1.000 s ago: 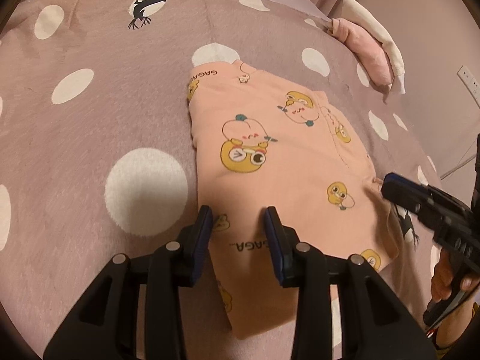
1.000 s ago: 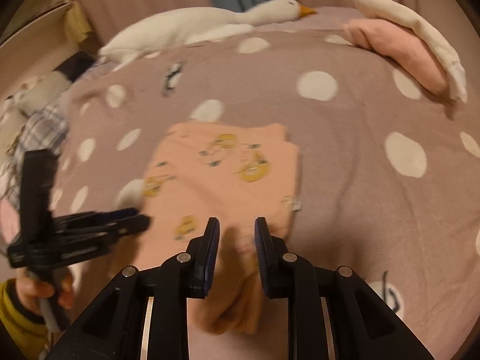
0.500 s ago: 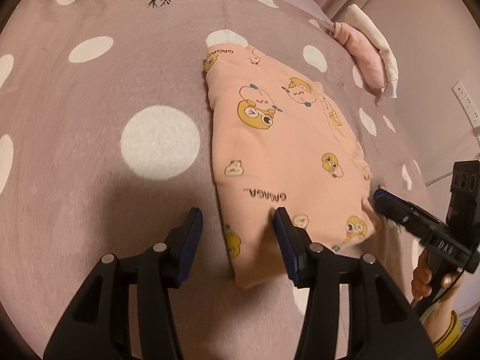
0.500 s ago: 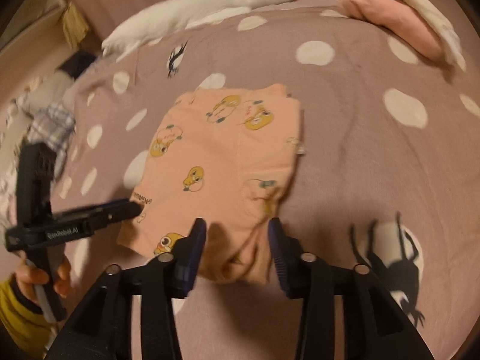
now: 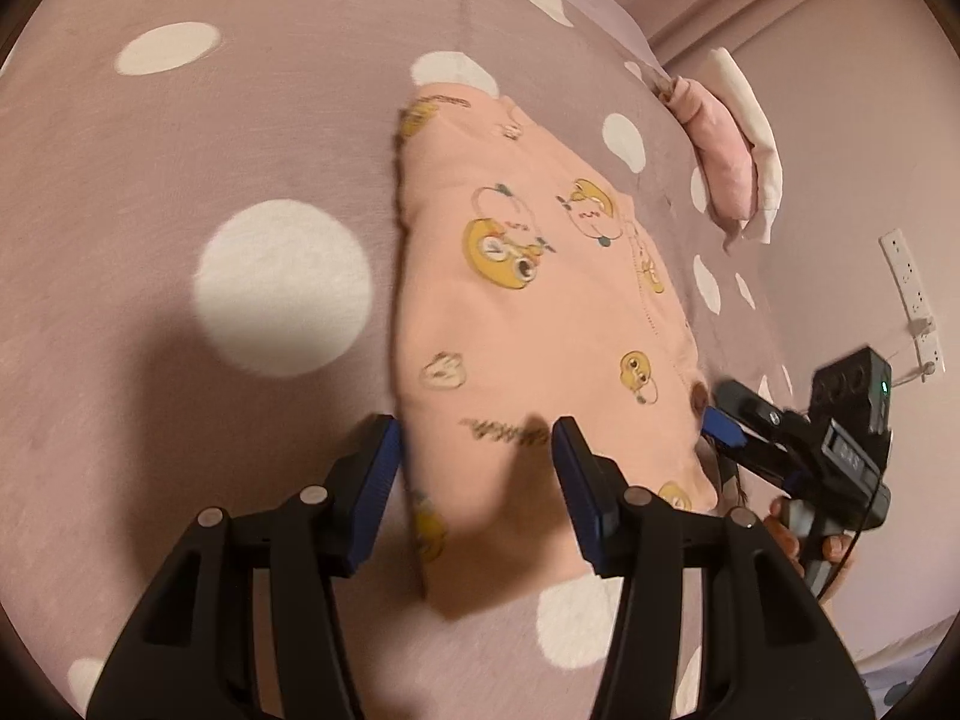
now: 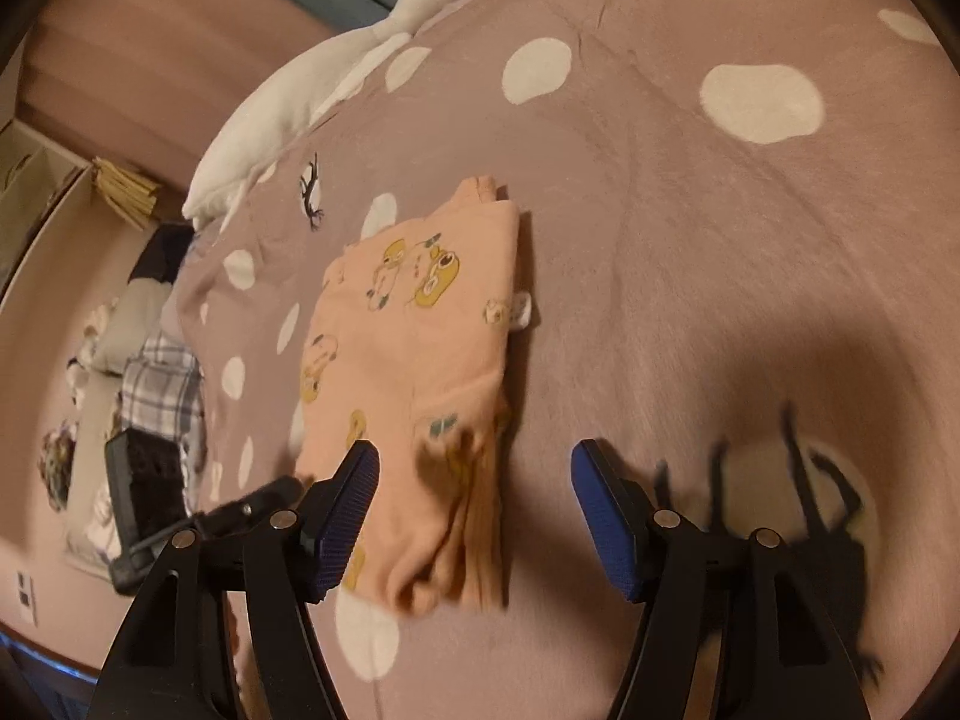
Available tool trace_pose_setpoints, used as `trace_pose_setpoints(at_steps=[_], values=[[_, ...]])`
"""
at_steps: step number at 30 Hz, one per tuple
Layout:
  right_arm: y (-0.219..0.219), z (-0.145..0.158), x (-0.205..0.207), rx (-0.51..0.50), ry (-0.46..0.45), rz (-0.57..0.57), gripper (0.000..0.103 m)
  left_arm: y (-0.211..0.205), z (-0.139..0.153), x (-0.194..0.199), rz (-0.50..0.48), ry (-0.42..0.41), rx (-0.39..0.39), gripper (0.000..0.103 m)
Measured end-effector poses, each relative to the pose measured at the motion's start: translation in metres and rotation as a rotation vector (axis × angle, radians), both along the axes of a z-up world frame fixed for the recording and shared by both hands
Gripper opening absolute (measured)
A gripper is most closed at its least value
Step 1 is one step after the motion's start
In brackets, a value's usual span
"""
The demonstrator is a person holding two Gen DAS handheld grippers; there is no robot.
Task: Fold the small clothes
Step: 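Grasp the folded bundle edge with the right gripper and lift it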
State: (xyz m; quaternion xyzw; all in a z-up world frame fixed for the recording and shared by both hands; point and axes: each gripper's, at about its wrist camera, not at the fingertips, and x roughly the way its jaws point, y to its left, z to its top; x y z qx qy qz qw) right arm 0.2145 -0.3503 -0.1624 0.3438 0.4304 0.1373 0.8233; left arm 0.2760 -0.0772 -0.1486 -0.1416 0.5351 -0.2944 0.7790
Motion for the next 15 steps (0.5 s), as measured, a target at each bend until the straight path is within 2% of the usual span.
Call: trace_pose_setpoints(at_steps=[5, 11, 15], values=[[0.007, -0.003, 0.024, 0.021, -0.017, 0.022, 0.066, -0.015, -0.004, 0.01, -0.022, -0.024, 0.014, 0.059], [0.009, -0.006, 0.048, 0.072, -0.031, 0.047, 0.066, -0.023, -0.007, 0.019, -0.044, -0.042, 0.008, 0.059], [0.015, -0.004, 0.057, 0.048, -0.054, 0.071, 0.064, -0.029, -0.009, 0.025, -0.054, -0.045, -0.005, 0.059]])
